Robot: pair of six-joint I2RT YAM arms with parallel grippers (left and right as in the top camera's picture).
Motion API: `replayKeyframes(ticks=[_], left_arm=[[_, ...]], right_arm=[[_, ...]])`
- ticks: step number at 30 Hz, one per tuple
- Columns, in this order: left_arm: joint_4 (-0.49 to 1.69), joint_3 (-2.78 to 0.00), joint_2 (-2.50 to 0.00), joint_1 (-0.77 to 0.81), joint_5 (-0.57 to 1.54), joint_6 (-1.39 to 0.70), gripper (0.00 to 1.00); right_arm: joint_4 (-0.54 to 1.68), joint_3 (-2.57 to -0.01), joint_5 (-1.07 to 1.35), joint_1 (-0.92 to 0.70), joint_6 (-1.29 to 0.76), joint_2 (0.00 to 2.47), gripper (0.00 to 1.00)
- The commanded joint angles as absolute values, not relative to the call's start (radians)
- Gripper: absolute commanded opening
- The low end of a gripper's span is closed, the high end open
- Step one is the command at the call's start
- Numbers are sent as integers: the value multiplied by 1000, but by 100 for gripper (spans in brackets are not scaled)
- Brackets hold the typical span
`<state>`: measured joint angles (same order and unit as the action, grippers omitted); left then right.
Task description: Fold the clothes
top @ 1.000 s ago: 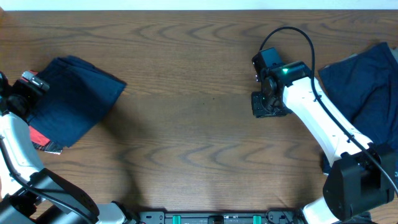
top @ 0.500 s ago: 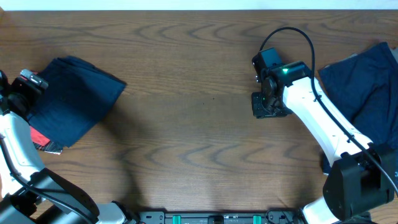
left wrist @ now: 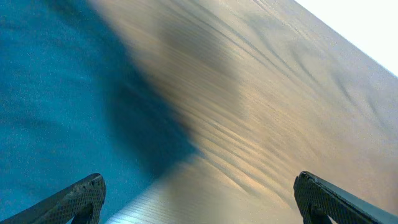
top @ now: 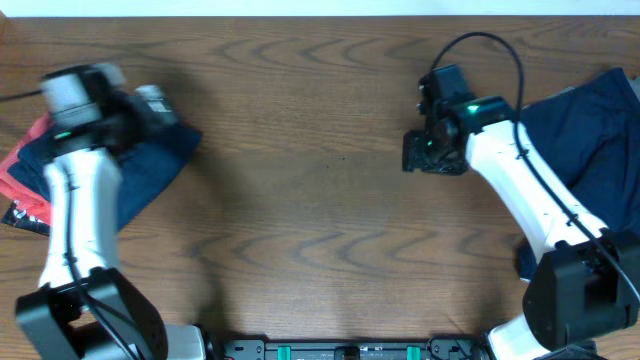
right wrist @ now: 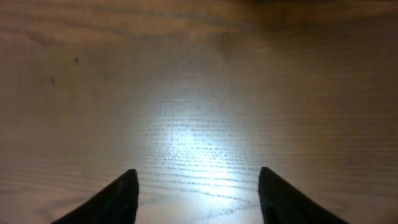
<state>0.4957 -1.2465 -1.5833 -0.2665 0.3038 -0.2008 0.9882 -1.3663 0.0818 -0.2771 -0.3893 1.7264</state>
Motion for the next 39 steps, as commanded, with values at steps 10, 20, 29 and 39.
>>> replayKeyframes(ticks=[10,20,29,39], left_arm=[[898,-1262,-1681,157,216,-128,98],[1313,-1262,-1671,162,215,-128,98],[1292,-1262,-1451,163,181,-128,98],[1072,-1183,-939,163,142,-129,98]], right_arm=[[1141,-1374,173,-38,-271,1706,86],[1337,-1374,308,67,-92,1705,86],[1349,-1345,300,85,-81,1573,92],[1001,-1058,215,84,-113,1061,99]])
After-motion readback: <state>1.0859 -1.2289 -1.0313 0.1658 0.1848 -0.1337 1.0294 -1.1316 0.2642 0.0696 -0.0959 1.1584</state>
